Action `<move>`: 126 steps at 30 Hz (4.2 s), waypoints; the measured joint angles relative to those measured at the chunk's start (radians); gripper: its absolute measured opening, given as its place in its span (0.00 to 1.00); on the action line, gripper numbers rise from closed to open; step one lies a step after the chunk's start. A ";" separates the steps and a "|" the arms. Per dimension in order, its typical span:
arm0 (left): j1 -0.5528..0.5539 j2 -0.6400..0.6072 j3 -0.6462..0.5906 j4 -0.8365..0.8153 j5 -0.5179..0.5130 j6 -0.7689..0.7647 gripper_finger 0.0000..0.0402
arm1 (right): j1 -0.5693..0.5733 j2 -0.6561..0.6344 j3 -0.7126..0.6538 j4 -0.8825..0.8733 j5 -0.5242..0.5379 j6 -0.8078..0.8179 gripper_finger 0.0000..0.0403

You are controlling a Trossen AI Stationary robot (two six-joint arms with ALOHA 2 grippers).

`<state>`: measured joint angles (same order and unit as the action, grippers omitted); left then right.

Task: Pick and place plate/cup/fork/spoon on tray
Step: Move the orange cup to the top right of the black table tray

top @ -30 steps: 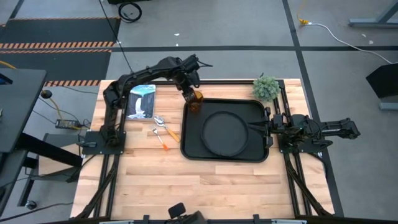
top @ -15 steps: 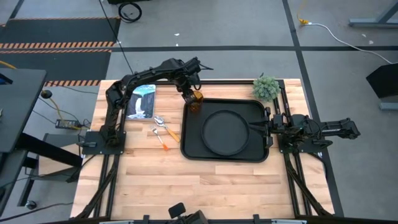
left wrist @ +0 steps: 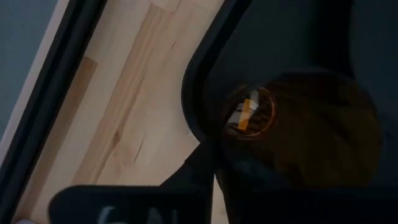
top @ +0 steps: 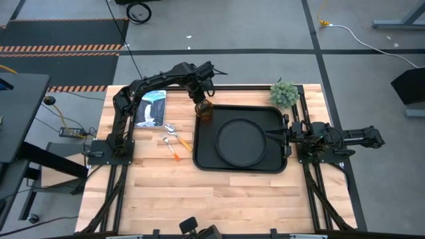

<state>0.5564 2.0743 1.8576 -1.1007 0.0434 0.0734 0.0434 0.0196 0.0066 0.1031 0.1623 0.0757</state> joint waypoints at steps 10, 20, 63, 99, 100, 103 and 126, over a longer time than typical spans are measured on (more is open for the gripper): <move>-0.050 0.000 0.003 0.012 -0.115 0.022 0.02 | 0.000 0.000 0.000 0.000 0.000 0.000 0.22; -0.068 0.002 0.103 -0.037 -0.121 0.028 0.01 | 0.000 0.000 0.000 0.000 0.000 0.000 0.22; -0.128 0.000 0.241 0.114 0.069 0.018 0.01 | 0.000 0.000 0.000 0.000 0.000 0.000 0.22; -0.221 0.000 0.010 0.818 0.069 0.079 0.01 | 0.000 0.000 0.000 0.172 -0.062 0.242 0.22; -0.217 0.001 -0.010 0.845 0.069 0.080 0.01 | 0.000 0.000 0.000 0.172 -0.091 0.251 0.22; -0.204 0.005 -0.063 0.914 0.067 0.075 0.01 | 0.000 0.000 0.000 0.174 -0.160 0.255 0.22; -0.209 0.366 0.466 0.644 0.135 0.077 0.01 | 0.000 -0.005 0.000 0.322 -0.311 0.241 0.22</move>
<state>0.3477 2.4405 2.3238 -0.4568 0.1780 0.1501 0.0437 0.0143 0.0067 0.4254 -0.1482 0.3169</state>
